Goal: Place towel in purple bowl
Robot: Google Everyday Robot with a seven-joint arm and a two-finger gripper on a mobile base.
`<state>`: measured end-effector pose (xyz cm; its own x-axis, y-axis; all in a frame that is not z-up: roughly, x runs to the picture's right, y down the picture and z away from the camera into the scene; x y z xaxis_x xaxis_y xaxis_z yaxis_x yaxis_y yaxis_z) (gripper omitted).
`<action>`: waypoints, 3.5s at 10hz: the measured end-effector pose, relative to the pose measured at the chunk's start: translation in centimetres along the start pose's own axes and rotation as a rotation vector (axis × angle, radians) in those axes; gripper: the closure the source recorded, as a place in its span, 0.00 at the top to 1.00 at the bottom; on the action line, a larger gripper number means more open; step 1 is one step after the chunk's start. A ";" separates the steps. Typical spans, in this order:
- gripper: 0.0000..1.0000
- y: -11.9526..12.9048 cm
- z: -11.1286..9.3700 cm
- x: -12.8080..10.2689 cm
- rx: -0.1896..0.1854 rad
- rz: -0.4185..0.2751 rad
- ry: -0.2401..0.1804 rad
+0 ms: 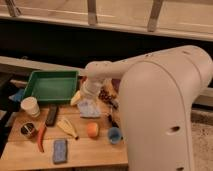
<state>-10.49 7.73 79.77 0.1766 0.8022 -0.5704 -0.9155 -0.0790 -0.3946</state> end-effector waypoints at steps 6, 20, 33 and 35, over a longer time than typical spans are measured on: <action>0.80 -2.9 3.8 -0.1 0.135 0.041 0.026; 0.80 -5.0 10.1 0.8 0.196 0.091 0.159; 0.00 -2.8 8.0 0.4 -0.027 0.051 0.118; 0.00 -1.0 6.1 -0.1 -0.119 0.010 0.082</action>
<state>-11.83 11.31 84.62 0.2012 0.7504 -0.6297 -0.8687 -0.1603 -0.4686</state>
